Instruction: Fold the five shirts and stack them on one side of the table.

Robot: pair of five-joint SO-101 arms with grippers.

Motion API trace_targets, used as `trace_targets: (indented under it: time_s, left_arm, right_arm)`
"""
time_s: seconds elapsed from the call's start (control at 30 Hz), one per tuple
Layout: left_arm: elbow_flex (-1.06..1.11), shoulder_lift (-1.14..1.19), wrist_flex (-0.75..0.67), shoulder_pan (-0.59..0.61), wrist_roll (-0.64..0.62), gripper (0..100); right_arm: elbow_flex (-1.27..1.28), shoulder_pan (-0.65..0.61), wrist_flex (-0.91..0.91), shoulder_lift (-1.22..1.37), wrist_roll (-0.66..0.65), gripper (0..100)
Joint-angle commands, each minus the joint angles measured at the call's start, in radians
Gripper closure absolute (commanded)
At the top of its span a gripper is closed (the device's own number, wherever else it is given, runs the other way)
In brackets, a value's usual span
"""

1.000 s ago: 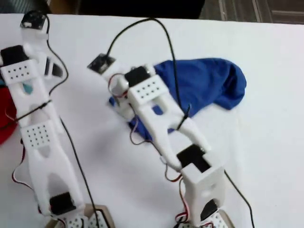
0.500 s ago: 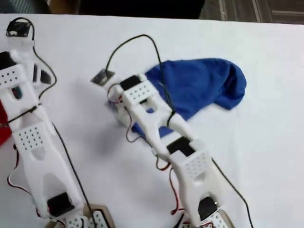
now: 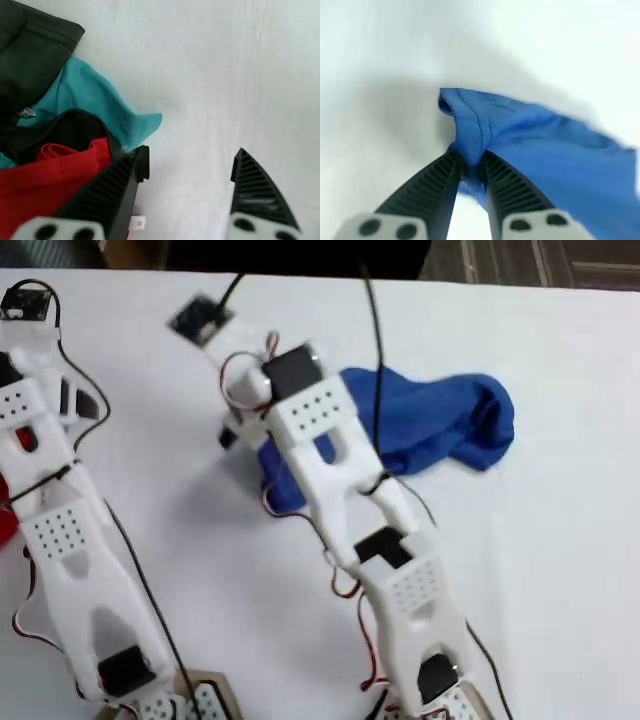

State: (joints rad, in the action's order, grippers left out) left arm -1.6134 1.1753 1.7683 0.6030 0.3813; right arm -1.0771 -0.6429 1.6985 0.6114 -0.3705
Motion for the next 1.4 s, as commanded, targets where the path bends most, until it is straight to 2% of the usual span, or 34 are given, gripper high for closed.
trace_targets:
  time_s: [0.0,0.17,0.4,0.63,0.7,0.83,0.9,1.17,1.37]
  left_arm:
    - [-0.036,-0.006,0.014,0.006,0.0,72]
    - [-0.036,-0.006,0.015,0.006,0.0,72]
    - [-0.036,-0.006,0.015,0.012,0.0,72]
    - [-0.036,-0.008,0.015,0.035,0.0,72]
    - [-0.036,-0.008,0.015,0.031,0.0,72]
    - [-0.036,-0.012,0.015,-0.006,0.0,72]
    - [-0.039,-0.017,0.015,-0.04,0.0,72]
    - [-0.024,-0.005,0.018,-0.239,0.0,72]
    - [0.219,-0.017,0.018,-0.39,-0.002,72]
  right_arm:
    - [-0.147,-0.036,0.008,-0.077,-0.006,97.8]
    - [-0.129,-0.11,0.01,-0.15,-0.006,97.8]
    - [-0.075,-0.24,-0.005,-0.114,-0.006,97.8]
    - [-0.077,-0.206,-0.022,-0.044,-0.006,97.3]
    - [-0.077,-0.168,-0.022,-0.028,-0.005,91.3]
    - [-0.077,-0.068,-0.022,-0.039,-0.005,68.7]
    - [-0.077,-0.001,-0.022,-0.058,-0.005,63.1]
    - [-0.025,0.308,-0.018,-0.033,-0.005,62.7]
    - [0.049,0.443,-0.019,0.102,-0.005,62.6]
